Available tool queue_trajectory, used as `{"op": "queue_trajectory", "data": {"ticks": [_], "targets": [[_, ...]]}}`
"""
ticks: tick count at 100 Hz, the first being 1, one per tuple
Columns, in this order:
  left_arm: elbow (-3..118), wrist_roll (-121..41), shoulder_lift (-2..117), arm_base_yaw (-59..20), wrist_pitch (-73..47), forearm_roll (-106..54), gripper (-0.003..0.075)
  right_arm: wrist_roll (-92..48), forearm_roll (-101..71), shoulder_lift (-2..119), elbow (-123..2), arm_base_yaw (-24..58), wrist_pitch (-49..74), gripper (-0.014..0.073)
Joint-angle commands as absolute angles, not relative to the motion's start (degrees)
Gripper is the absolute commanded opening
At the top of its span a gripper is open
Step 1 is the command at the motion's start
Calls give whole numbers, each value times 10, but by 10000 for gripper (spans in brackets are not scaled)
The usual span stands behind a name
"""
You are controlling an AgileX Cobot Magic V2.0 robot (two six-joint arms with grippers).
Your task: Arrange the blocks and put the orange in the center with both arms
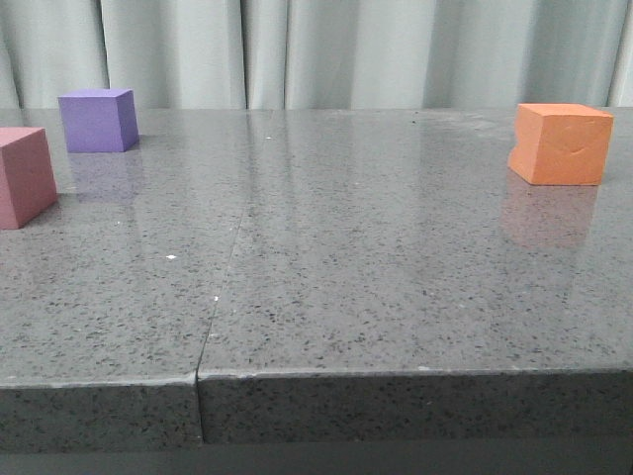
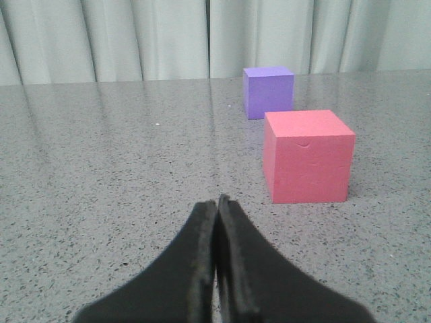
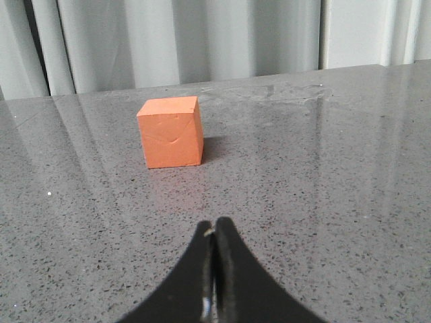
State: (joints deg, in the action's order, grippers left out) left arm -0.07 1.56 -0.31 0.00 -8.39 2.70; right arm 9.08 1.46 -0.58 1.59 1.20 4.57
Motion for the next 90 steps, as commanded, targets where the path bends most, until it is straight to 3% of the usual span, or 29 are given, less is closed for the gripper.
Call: {"op": "queue_trajectory", "data": {"ticks": [1,24,44,90], "targets": [[-23,18,-21,0,-37,21,-20,90,15,-19,6,8,-8,-67],[-23,18,-21,0,-37,21,-20,90,15,-18,-5,8,0,-67],[-23,18,-21,0,-37,21,-20,90,15,2,-76,8,88,-67],[-23,18,-21,0,-37,21,-20,89,14,203,-284,8,258,-67]]}}
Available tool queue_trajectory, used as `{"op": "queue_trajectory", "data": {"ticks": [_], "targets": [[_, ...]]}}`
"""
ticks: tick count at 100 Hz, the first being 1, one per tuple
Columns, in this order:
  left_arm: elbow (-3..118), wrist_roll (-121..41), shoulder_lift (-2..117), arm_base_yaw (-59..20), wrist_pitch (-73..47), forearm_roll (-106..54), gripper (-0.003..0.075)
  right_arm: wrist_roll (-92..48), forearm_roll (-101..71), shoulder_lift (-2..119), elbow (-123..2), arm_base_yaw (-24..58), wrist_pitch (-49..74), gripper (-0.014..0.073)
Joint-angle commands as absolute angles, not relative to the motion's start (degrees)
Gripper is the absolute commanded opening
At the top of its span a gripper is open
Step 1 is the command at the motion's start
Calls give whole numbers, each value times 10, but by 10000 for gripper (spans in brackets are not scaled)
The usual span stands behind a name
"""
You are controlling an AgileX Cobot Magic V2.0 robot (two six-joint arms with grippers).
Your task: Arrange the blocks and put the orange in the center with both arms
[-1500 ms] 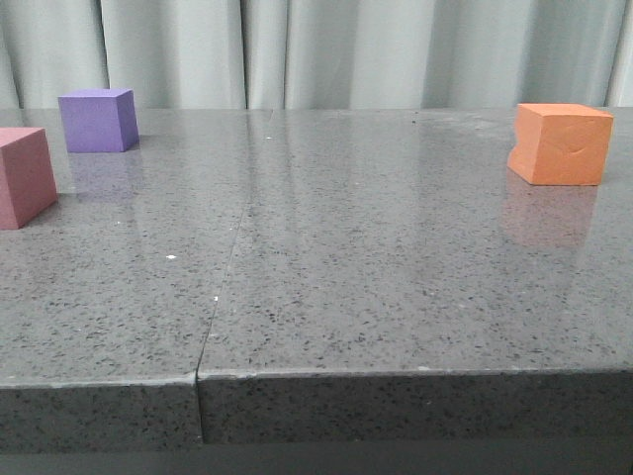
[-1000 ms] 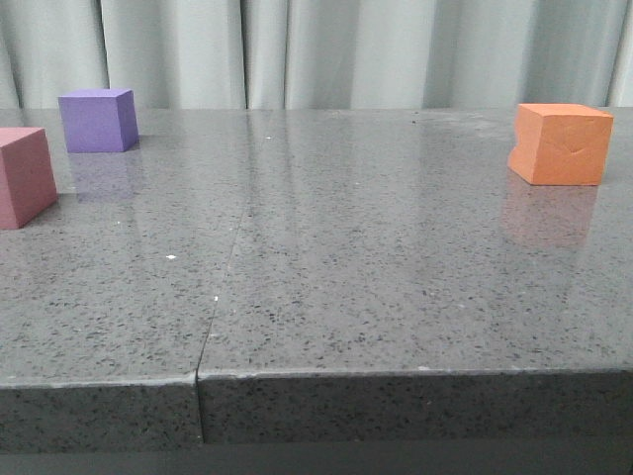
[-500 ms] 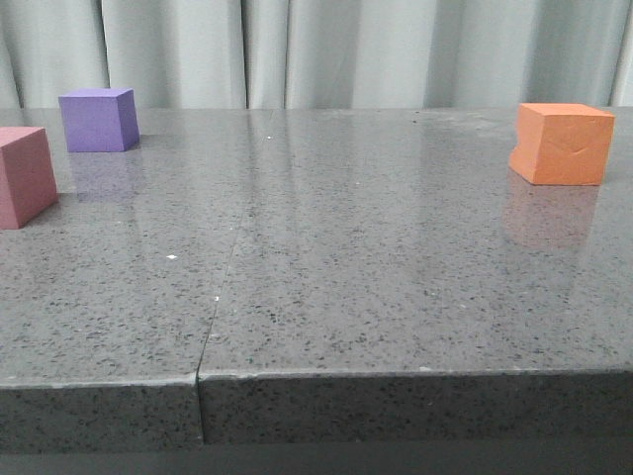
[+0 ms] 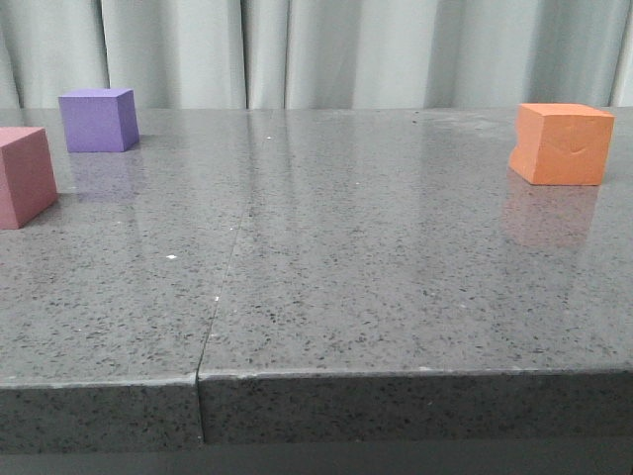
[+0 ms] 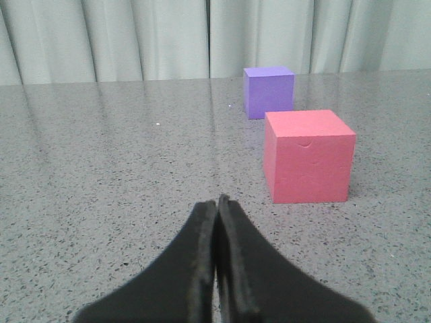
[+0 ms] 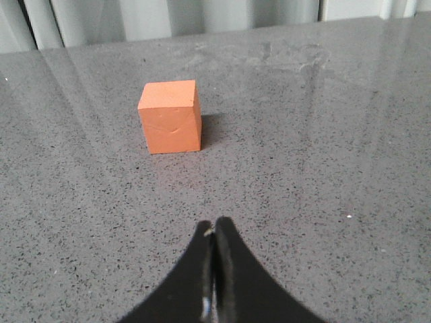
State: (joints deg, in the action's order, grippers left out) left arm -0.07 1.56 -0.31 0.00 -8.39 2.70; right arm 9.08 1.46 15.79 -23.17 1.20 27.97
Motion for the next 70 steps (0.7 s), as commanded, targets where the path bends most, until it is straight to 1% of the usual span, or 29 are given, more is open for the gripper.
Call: {"op": "queue_trajectory", "data": {"ticks": [1,15,38,48,57,62,66,69,70], "targets": [[-23,18,-21,0,-37,21,-20,89,14,207,-291,10,259,-67],[-23,18,-21,0,-37,21,-20,89,14,284,-358,11,285,-67],[-23,18,-21,0,-37,21,-20,89,14,427,-473,11,364,-66],[-23,18,-21,0,-37,21,-20,89,13,481,-517,11,384,-46],[-23,18,-21,0,-37,21,-20,81,13,531,-555,11,396,53],[-23,18,-21,0,-37,21,-20,81,13,555,-573,11,395,139],[-23,18,-21,0,-37,21,-20,81,12,578,-587,11,393,237],[-23,18,-21,0,-37,21,-20,81,12,587,-596,11,393,281],[-23,18,-21,0,-37,21,-20,81,12,593,-599,11,394,311]]}}
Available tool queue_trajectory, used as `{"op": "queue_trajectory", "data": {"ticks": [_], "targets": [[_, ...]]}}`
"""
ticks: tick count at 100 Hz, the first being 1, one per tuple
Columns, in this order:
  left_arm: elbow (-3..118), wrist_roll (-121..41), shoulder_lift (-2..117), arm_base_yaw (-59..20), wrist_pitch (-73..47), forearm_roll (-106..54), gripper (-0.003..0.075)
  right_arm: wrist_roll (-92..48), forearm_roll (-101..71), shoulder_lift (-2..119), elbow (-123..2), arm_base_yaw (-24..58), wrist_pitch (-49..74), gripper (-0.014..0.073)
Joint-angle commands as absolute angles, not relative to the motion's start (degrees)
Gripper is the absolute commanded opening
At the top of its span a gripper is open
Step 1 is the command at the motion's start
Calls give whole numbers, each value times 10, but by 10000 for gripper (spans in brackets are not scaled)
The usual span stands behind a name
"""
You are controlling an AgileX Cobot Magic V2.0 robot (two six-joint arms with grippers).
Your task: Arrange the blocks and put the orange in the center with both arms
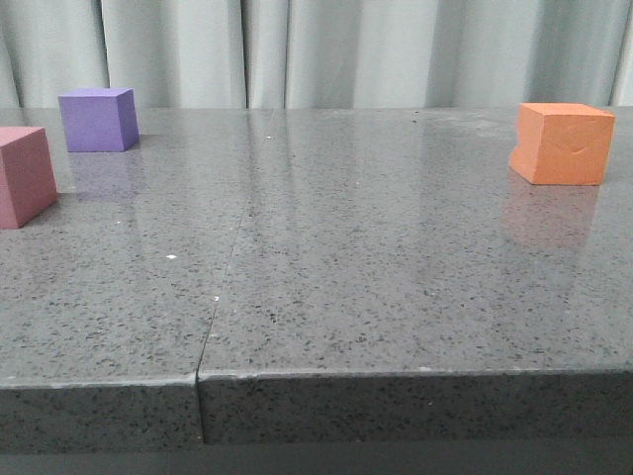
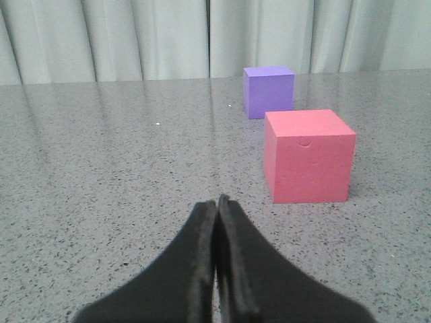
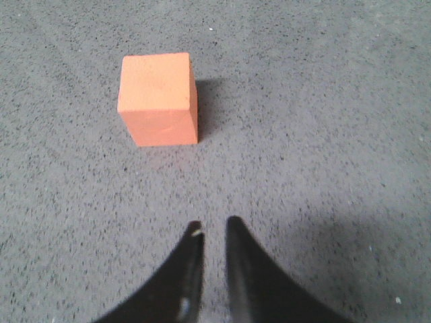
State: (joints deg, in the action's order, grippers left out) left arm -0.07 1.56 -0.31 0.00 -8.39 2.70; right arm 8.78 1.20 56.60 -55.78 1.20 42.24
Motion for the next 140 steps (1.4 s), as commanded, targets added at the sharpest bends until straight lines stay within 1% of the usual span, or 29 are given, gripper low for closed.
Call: {"op": "queue_trajectory", "data": {"ticks": [1,4,11,18,23,58,92,113,140], "targets": [[-23,18,-21,0,-37,21,-20,81,12,597,-603,11,395,325],[-23,18,-21,0,-37,21,-20,81,12,612,-612,11,396,398],[-23,18,-21,0,-37,21,-20,81,12,643,-636,11,401,519],[-23,18,-21,0,-37,21,-20,81,11,675,-660,11,422,600],[-23,18,-21,0,-37,21,-20,81,10,698,-682,11,442,626],[-23,18,-21,0,-37,21,-20,78,-30,863,-872,11,608,626],[-23,18,-21,0,-37,21,-20,58,-67,997,-1029,11,719,626],[-23,18,-21,0,-37,21,-20,58,-88,1035,-1070,13,729,626],[-23,18,-21,0,-37,21,-20,58,-88,1058,-1074,30,724,626]]}}
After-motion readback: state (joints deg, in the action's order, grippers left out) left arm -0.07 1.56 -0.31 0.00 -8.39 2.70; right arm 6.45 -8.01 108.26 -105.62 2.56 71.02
